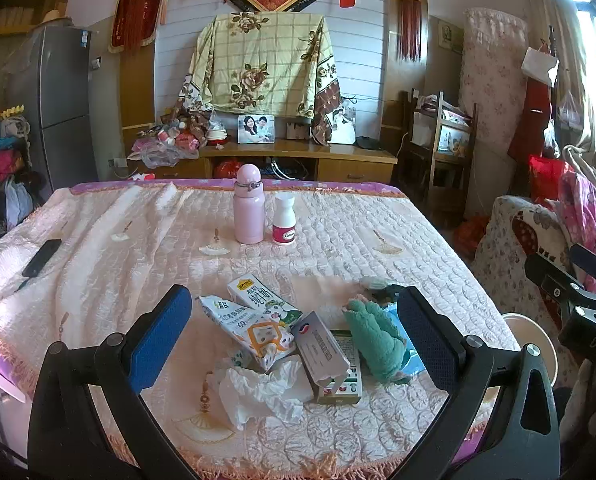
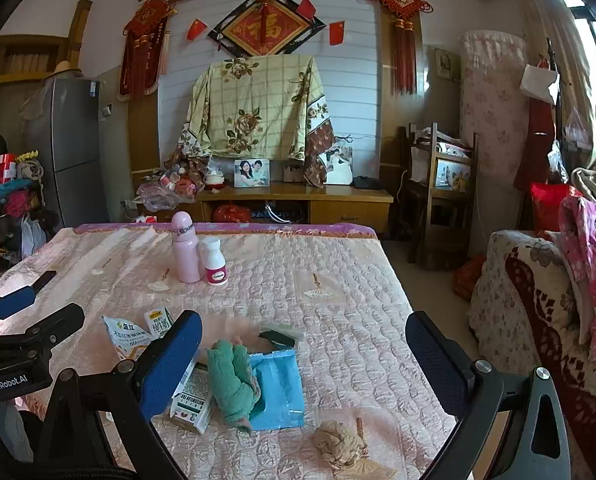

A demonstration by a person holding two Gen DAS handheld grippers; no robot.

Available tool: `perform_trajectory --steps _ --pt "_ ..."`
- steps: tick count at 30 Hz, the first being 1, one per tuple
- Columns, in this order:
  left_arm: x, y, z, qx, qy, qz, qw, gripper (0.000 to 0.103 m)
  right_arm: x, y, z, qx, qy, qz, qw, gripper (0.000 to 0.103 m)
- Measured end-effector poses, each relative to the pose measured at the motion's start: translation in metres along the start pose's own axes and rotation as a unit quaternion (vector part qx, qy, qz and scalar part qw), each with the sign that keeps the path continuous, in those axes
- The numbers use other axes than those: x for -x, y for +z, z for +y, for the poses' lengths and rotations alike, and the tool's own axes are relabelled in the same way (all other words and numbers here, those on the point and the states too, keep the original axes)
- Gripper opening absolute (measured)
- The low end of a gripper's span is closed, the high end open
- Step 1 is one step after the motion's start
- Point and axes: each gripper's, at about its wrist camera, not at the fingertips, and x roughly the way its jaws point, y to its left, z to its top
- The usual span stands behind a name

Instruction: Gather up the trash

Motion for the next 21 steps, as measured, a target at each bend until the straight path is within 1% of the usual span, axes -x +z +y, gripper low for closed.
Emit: perform_trajectory --steps 2,7,14,21 --pt "0.001 -0.0007 -0.0007 0.009 -0.004 0.001 0.9999 0.102 0.0001 0.0001 0.0 0.0 -0.001 0.0 1.0 0.101" --pt "0.0006 -0.0012 -0.0017 0.0 0.001 0.002 1.0 0.102 -0.0016 0.0003 0.0007 -0.001 -0.001 0.001 1.0 0.101" --pt "0.0009 -0.0012 -0.0001 0.007 -0.002 0.0 1.0 0.102 -0.0034 -0.0003 0.0023 -0.002 -0.002 0.003 1.0 0.101" --pt "0.0015 -0.0043 -0.0032 0.018 -0.006 0.007 0.9998 0.102 -0.0046 -0.0009 0.0022 -0.003 -0.002 0.005 1.0 0.101"
